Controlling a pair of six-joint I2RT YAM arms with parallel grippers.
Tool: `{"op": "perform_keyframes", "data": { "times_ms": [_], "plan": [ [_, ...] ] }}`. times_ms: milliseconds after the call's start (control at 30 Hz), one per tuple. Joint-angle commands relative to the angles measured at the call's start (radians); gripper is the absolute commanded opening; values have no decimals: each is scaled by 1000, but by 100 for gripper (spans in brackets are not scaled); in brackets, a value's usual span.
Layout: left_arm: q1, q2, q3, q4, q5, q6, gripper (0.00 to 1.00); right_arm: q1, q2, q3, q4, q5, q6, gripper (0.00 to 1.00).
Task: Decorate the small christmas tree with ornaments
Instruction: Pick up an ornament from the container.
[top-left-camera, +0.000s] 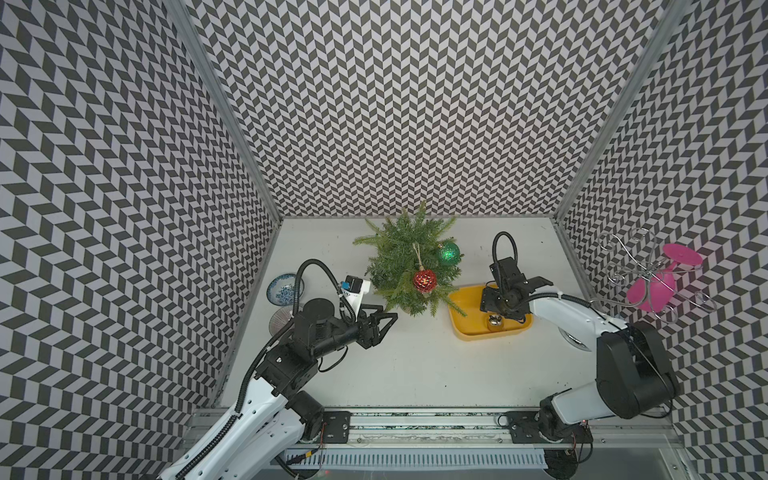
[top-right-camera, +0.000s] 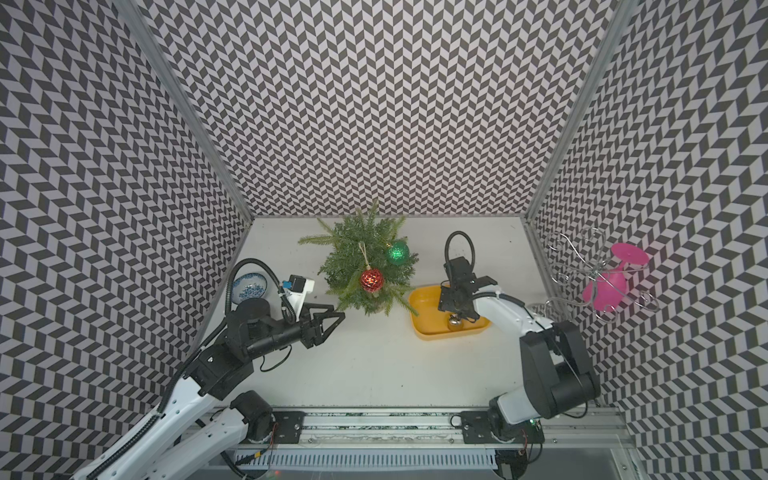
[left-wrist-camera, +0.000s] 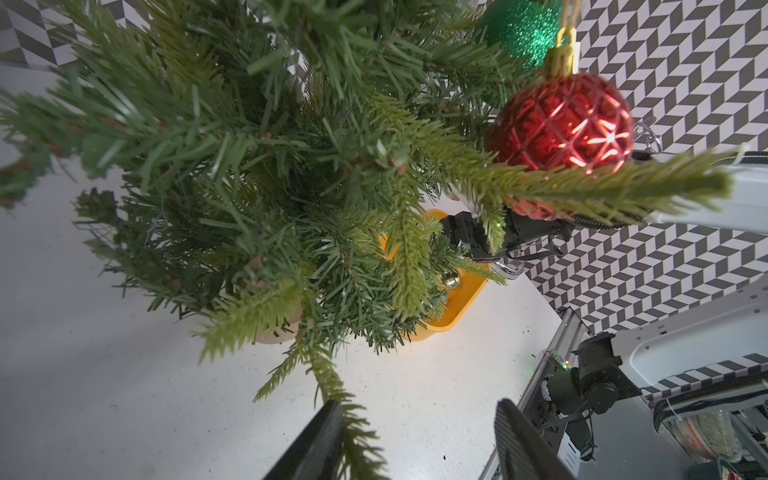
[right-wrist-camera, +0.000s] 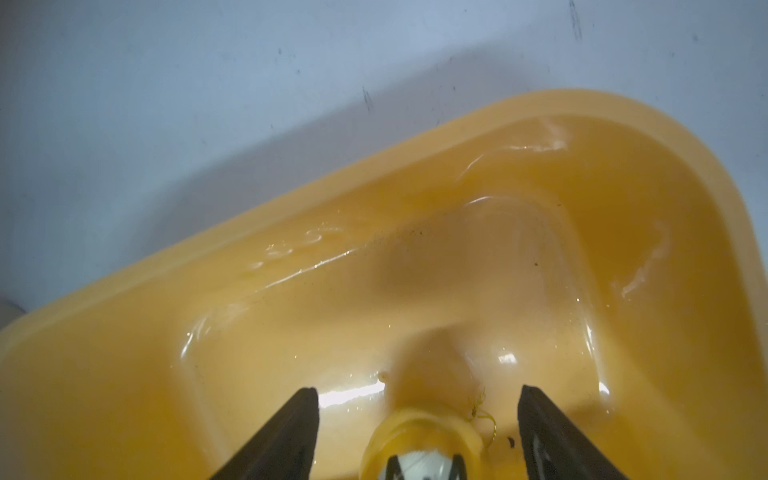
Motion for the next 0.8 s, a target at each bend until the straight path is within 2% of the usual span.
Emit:
{"op": "perform_keyframes", "data": {
  "times_ms": [0, 400, 767],
  "plan": [
    [-6, 3, 11, 21, -5, 20, 60, 40, -42, 24, -71, 44, -6, 83],
    [-6, 5, 18, 2, -14, 28, 60, 51, 20, -33, 1, 83, 7, 80],
    [-5, -9, 15, -5, -21, 26, 60, 52, 42, -72, 15, 63, 8, 78]
  ]
}}
